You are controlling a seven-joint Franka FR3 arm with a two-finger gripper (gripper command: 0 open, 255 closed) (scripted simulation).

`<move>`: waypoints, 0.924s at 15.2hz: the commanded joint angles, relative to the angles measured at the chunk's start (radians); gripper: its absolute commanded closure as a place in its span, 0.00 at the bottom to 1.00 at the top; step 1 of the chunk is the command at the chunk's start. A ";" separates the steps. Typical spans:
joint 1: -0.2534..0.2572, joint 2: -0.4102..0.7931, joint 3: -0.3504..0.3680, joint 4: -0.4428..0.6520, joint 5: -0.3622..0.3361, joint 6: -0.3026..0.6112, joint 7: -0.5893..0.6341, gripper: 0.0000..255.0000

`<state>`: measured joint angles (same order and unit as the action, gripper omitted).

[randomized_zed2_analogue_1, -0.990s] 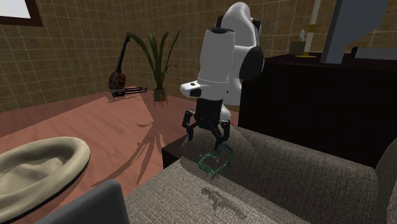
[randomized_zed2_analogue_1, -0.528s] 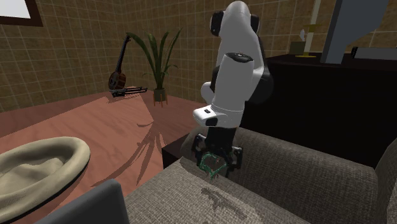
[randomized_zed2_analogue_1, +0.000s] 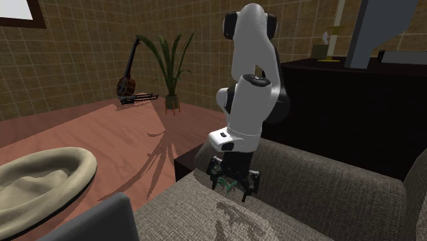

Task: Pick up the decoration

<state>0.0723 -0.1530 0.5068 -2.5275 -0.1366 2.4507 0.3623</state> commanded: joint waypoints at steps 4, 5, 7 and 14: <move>-0.001 0.004 0.000 -0.001 -0.004 0.005 0.002 1.00; -0.001 0.004 0.000 -0.001 -0.004 0.005 0.002 1.00; -0.001 0.004 0.000 -0.001 -0.004 0.005 0.002 1.00; 0.010 -0.042 -0.009 0.018 0.036 -0.053 -0.032 1.00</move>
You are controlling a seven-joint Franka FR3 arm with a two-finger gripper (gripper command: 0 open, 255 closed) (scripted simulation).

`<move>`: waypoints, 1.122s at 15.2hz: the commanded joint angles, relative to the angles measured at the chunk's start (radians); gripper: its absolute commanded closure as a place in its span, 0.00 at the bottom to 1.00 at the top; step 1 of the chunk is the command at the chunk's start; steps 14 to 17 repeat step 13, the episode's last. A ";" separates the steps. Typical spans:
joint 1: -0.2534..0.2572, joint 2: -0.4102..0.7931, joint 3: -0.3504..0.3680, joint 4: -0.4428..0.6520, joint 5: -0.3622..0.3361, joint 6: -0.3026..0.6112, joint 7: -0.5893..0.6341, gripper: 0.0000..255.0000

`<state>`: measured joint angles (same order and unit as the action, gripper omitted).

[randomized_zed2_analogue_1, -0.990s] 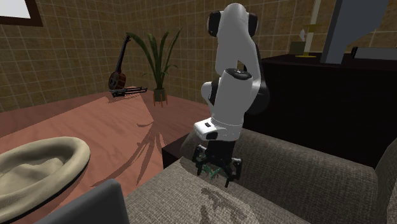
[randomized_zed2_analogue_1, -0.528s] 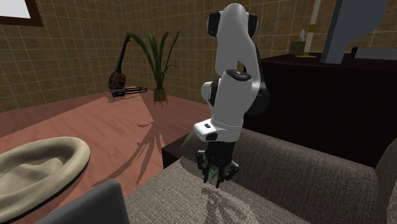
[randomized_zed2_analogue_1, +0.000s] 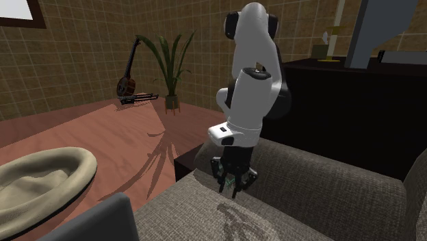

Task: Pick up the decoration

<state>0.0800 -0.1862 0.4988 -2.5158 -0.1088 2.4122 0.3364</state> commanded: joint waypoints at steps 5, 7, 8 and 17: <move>0.014 -0.058 -0.015 0.036 0.043 -0.087 -0.041 1.00; 0.018 -0.076 -0.021 0.049 0.054 -0.115 -0.052 1.00; 0.020 -0.084 -0.023 0.056 0.059 -0.130 -0.058 1.00; 0.025 -0.108 -0.032 0.079 0.072 -0.175 -0.073 1.00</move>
